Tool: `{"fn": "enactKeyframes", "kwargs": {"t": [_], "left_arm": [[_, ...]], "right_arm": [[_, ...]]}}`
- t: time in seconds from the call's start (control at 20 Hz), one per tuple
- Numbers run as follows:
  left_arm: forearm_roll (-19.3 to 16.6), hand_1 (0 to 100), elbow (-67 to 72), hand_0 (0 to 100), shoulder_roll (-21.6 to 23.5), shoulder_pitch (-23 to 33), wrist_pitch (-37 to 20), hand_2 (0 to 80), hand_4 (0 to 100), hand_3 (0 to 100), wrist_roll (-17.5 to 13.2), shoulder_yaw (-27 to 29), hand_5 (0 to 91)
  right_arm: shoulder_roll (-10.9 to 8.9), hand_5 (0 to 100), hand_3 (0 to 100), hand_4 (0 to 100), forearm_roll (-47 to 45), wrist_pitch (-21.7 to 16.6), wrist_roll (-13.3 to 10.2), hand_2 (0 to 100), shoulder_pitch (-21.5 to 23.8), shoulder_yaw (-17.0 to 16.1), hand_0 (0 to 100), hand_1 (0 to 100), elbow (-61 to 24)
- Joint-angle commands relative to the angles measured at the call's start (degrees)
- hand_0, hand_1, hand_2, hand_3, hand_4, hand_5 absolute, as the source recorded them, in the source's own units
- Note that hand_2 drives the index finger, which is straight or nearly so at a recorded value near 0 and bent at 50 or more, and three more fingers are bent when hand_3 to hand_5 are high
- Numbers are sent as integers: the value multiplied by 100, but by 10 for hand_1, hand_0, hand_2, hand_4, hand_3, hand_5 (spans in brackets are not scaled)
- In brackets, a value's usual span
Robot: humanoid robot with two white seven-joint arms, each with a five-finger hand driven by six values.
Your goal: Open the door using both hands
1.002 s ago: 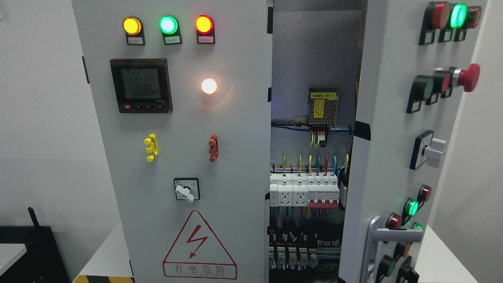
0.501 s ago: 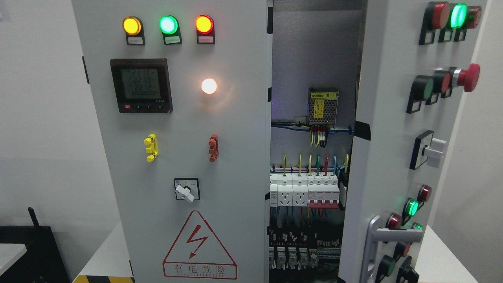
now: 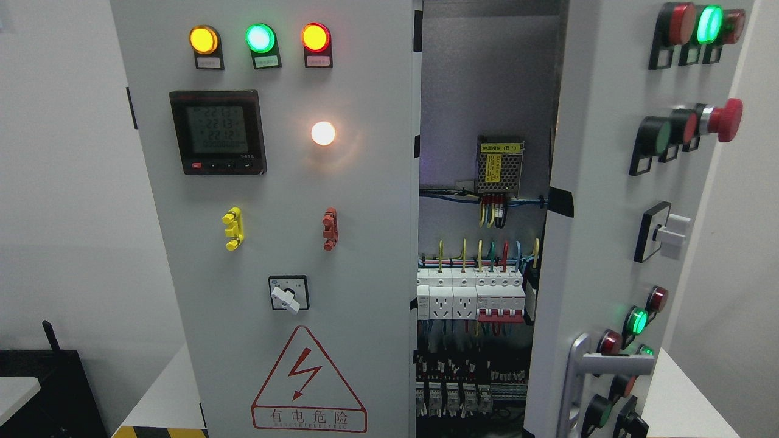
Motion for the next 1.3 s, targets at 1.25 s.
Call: {"fn": "enactKeyframes", "kwargs": {"t": [1.25], "left_arm": [[8895, 0, -8847, 0, 8373, -87, 35, 0, 0, 0, -3315, 41, 0]], "right_arm": [[3, 0, 0, 0, 0, -3, -2, 0, 8, 0, 383, 0, 0]]}}
